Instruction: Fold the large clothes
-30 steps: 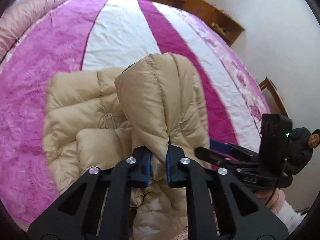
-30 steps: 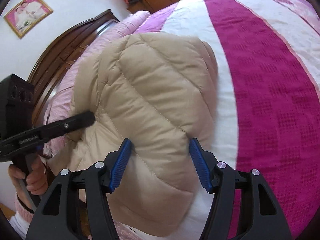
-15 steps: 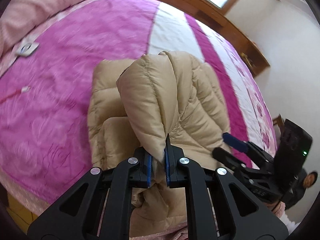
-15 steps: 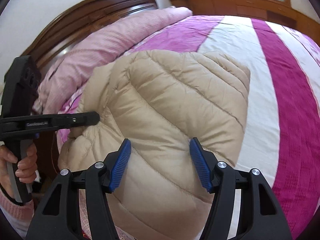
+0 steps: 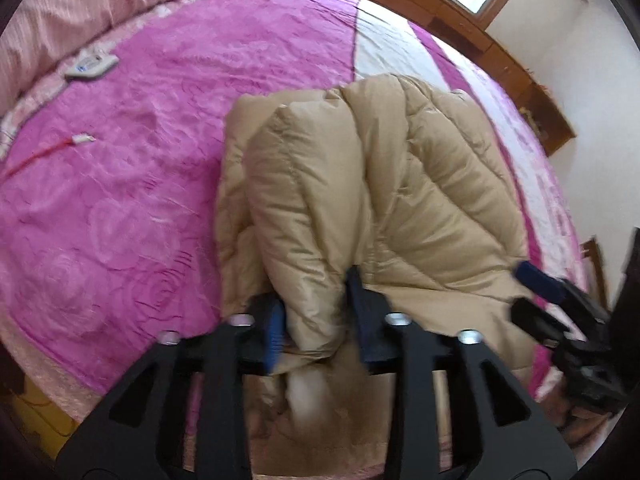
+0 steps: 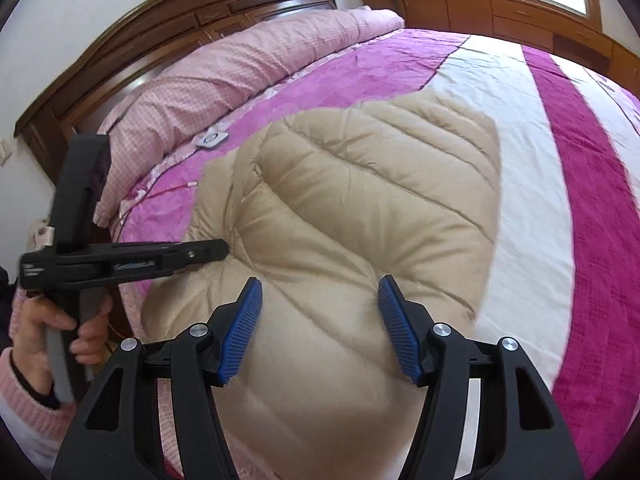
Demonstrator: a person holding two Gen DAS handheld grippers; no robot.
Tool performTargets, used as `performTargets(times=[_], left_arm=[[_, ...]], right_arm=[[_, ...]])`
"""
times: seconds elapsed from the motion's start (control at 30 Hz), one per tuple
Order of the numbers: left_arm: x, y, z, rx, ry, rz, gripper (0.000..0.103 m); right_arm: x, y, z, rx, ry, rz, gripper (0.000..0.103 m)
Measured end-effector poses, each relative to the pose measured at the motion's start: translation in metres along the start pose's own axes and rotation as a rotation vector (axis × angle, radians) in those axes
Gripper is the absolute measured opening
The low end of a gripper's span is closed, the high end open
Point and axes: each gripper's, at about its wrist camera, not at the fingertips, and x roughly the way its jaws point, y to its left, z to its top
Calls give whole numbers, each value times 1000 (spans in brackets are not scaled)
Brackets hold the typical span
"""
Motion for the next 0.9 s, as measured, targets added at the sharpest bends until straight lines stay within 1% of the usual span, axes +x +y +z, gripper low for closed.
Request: performTargets(times=[0.03,0.07,0.13,0.27,0.3,0.33,0.37,0.47,0.6,0.7,0.87,0.9], left_arm=[[-1,0,0,5,-7,19,53],[-1,-1,1,8,-10,29,54],[-1,2,1,2,-9,37,61],[1,8,3,-12,-2,45,70],[2,9,3,-12,1,46,72],[2,9,3,-11,2,46,73],[3,10,4,-7,5,44,74],[6,11,5,-5,12,31,74],[12,17,7,-38,39,-25,74],[17,21,6,-54,54,-42,78],[23,23,6,-70,69,-75,78],[24,24,6,-75,72,-89,76]], right_arm=[[-6,-2,-3,3,-5,-8,61],[-11,-6,-6,11,-9,-19,61],[-17,-12,-11,34,-9,-37,63],[-23,-39,-20,132,2,-42,72],[-23,-45,-21,154,6,-47,73],[-22,-52,-22,182,11,-48,77],[-21,-58,-23,213,15,-39,80],[-11,-77,-24,313,42,46,81],[5,-91,-24,399,71,139,83],[13,-94,-22,420,85,162,85],[21,-93,-19,413,104,183,87],[25,-93,-19,421,114,197,87]])
